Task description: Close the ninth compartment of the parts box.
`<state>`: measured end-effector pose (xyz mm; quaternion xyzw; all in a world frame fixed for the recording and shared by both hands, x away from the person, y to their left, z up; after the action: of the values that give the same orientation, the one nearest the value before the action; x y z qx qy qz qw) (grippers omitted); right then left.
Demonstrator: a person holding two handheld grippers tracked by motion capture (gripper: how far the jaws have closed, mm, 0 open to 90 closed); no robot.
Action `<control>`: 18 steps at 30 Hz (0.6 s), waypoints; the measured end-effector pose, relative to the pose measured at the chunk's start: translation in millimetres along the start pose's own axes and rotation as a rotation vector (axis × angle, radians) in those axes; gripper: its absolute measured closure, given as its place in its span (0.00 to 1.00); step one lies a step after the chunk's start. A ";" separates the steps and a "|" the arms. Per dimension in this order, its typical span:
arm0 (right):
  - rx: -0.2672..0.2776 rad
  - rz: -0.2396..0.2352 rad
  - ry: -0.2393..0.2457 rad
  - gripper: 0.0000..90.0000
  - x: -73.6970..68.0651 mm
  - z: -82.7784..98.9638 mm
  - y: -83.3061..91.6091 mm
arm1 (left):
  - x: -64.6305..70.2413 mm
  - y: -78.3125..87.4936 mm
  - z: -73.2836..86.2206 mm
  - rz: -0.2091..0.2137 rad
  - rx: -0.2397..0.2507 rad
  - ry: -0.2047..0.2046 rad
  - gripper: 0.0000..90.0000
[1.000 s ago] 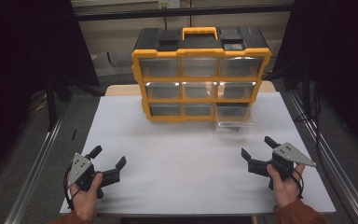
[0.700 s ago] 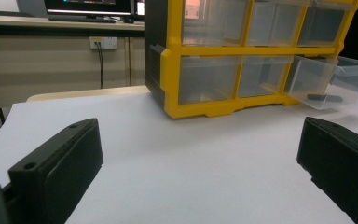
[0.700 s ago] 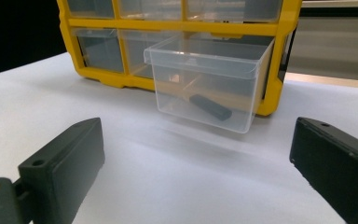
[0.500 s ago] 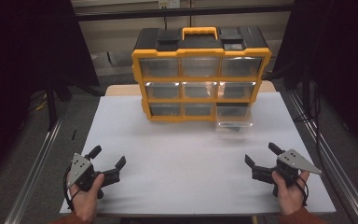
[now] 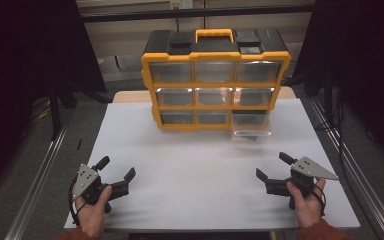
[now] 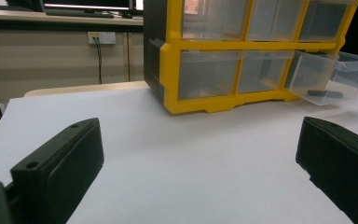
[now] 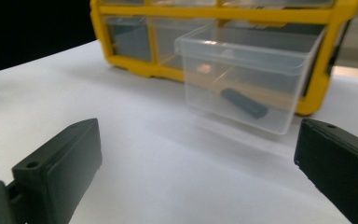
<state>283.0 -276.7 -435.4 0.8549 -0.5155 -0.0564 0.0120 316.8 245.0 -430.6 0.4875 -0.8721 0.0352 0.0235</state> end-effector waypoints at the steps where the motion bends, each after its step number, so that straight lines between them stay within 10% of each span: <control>1: -0.010 -0.022 0.001 0.01 0.5 0.3 -0.4 | 0.4 0.1 0.2 0.001 -0.002 0.000 0.01; 18: -0.032 -0.085 0.024 0.12 -5.4 1.8 -18.2 | 2.7 -1.0 -0.2 0.010 -0.008 -0.023 0.01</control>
<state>296.3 -263.3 -438.1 0.8763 -0.4778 -0.0549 0.0296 316.3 242.2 -430.2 0.4834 -0.8749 0.0263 0.0155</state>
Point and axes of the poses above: each handheld gripper's, and its own axes: y roughly backward along the jaws, z roughly out of its underside, x roughly to its right, the point moved 1 cm from there along -y, roughly forward along the jaws, and after that the axes turned 12 degrees about x, right-handed, at the moved point
